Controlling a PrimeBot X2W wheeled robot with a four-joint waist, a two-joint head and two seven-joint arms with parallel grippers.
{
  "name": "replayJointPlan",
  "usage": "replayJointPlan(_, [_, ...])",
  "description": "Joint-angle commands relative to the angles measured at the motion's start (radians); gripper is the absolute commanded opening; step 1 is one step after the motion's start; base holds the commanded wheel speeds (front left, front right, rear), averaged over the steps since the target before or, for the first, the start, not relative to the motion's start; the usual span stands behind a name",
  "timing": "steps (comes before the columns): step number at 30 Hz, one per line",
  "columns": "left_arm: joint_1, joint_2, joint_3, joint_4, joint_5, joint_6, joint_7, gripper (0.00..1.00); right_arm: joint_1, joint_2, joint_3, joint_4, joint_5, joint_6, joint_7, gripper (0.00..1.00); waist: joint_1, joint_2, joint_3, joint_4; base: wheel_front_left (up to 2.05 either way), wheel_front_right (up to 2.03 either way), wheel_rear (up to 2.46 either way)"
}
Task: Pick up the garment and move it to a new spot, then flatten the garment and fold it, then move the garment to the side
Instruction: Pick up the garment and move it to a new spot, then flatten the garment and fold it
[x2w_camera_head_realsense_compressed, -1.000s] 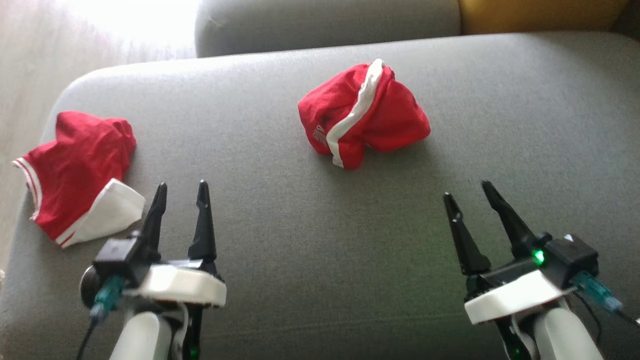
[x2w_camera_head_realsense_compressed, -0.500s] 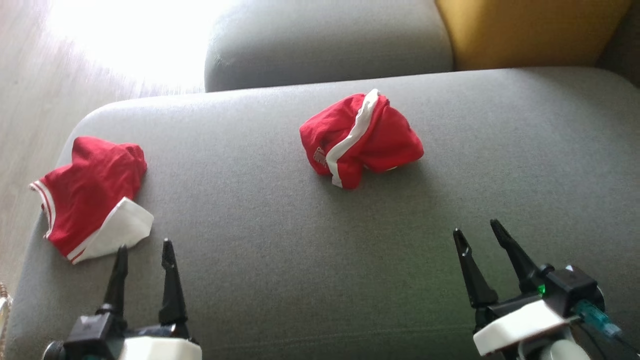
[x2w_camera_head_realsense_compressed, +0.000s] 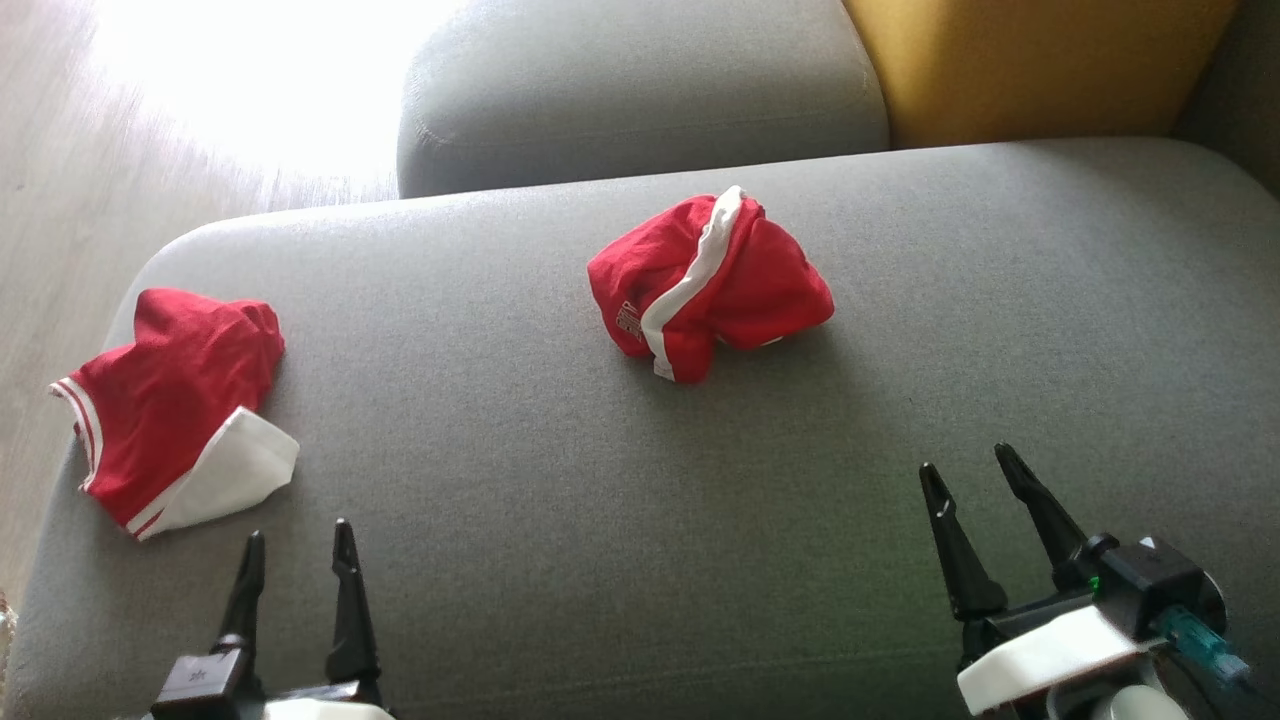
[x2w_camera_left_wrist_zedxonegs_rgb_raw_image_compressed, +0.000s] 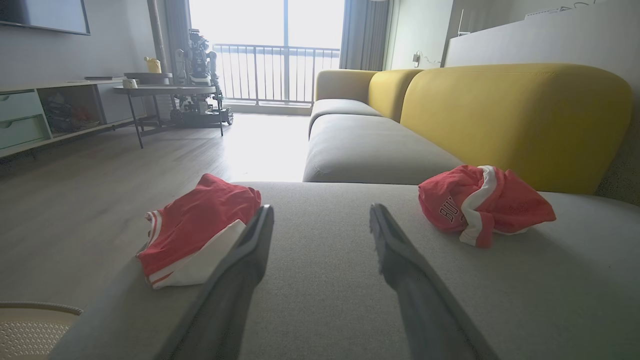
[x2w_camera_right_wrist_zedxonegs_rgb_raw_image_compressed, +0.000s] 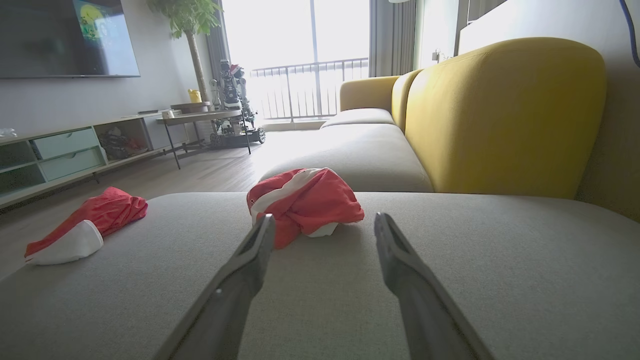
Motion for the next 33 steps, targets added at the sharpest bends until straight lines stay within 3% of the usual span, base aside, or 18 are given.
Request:
replayJointPlan(1, [-0.035, -0.006, 0.031, -0.03, 0.004, 0.004, -0.006, 1.0, -0.026, -0.009, 0.018, -0.037, -0.004, 0.0, -0.009, 1.0, 0.0001, -0.0001, 0.0, 0.0, 0.0, 0.0, 0.0])
replayJointPlan(21, [-0.069, -0.006, 0.003, 0.001, -0.026, -0.001, -0.006, 1.0, -0.035, -0.009, 0.034, -0.048, 0.002, 0.0, -0.009, 1.0, 0.0001, -0.0001, 0.015, -0.028, 0.0, 0.0, 0.0])
replayJointPlan(33, [-0.31, -0.006, -0.076, 0.225, -0.069, -0.044, -0.006, 1.0, -0.064, -0.009, 0.048, -0.088, -0.011, 0.0, -0.009, 1.0, 0.0001, -0.0001, 0.111, -0.081, 0.0, 0.0, 0.0])
